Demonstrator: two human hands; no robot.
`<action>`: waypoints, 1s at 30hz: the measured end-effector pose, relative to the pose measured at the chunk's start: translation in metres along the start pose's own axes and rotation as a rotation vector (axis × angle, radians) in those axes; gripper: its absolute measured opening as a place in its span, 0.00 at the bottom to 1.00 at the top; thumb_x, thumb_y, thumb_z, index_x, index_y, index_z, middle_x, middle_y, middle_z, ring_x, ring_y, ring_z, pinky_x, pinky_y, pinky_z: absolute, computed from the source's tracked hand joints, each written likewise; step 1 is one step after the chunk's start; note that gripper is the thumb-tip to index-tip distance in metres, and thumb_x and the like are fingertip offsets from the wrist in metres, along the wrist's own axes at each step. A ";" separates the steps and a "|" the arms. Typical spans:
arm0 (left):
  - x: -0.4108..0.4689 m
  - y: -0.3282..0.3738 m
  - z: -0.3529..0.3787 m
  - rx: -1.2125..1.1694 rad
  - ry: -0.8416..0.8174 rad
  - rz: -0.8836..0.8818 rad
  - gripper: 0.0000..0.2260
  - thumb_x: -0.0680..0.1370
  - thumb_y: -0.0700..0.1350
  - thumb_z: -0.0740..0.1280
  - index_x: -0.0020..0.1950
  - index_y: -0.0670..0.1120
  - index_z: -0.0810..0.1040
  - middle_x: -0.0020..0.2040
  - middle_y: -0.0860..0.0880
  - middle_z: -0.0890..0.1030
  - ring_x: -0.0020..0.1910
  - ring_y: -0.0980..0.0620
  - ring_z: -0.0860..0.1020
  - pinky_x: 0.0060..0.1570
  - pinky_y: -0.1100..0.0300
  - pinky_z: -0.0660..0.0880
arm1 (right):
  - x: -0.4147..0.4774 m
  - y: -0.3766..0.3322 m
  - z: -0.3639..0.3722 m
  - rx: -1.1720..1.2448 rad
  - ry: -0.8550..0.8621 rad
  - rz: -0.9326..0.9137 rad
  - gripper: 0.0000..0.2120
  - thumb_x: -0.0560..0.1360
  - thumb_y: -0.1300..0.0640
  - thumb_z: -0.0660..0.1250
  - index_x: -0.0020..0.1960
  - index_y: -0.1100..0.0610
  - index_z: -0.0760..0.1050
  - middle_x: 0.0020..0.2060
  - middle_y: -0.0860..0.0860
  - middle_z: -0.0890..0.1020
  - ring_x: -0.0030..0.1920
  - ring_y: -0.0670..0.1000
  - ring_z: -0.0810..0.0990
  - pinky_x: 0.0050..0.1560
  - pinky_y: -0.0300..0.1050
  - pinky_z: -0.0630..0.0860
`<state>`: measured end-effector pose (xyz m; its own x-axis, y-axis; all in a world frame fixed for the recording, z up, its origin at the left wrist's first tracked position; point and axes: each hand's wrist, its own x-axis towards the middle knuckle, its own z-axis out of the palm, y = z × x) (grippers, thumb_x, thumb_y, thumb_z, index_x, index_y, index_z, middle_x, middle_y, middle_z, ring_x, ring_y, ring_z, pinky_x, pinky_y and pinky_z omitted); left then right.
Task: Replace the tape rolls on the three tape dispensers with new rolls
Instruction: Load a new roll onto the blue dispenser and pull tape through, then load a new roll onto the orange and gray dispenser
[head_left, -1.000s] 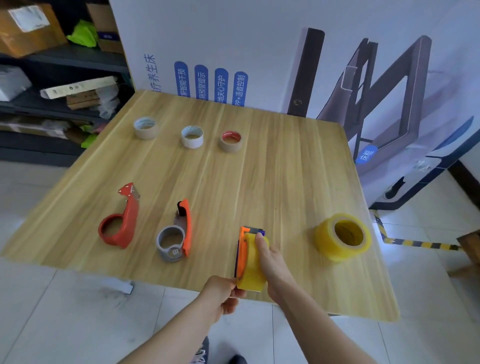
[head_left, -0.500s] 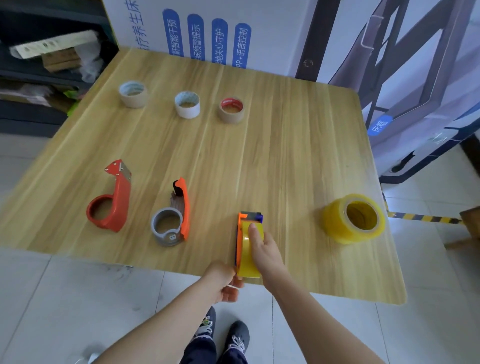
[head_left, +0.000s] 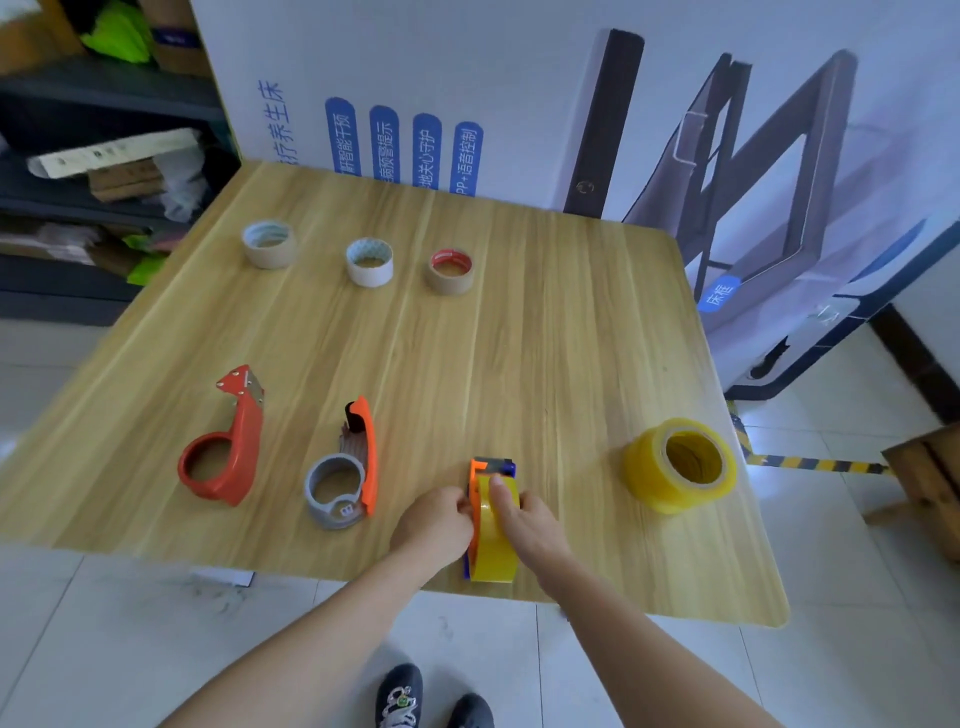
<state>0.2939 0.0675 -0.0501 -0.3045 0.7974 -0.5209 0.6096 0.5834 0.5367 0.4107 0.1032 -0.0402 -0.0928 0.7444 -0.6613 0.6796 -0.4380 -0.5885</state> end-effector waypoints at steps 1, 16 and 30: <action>0.001 0.003 -0.004 0.065 -0.005 0.016 0.09 0.78 0.47 0.58 0.47 0.51 0.78 0.49 0.49 0.81 0.47 0.46 0.78 0.41 0.57 0.72 | -0.001 0.000 -0.005 -0.054 0.015 -0.026 0.30 0.75 0.31 0.54 0.56 0.57 0.72 0.49 0.52 0.79 0.52 0.54 0.79 0.55 0.50 0.75; 0.020 0.116 -0.021 0.757 0.031 0.412 0.14 0.74 0.35 0.59 0.55 0.43 0.78 0.56 0.43 0.81 0.57 0.43 0.78 0.45 0.57 0.72 | 0.003 0.014 -0.135 -0.723 0.372 -0.176 0.17 0.76 0.51 0.60 0.62 0.58 0.72 0.58 0.56 0.76 0.61 0.58 0.74 0.56 0.49 0.72; 0.064 0.234 0.081 0.616 0.007 0.443 0.16 0.81 0.54 0.58 0.62 0.45 0.72 0.60 0.45 0.75 0.61 0.43 0.74 0.55 0.49 0.73 | 0.077 0.070 -0.244 -0.621 0.413 -0.102 0.18 0.78 0.48 0.62 0.62 0.56 0.67 0.59 0.55 0.75 0.61 0.56 0.74 0.55 0.47 0.72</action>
<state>0.4767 0.2427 -0.0118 0.0606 0.9392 -0.3380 0.9740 0.0183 0.2256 0.6287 0.2523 -0.0188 0.0203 0.9480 -0.3177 0.9791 -0.0832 -0.1858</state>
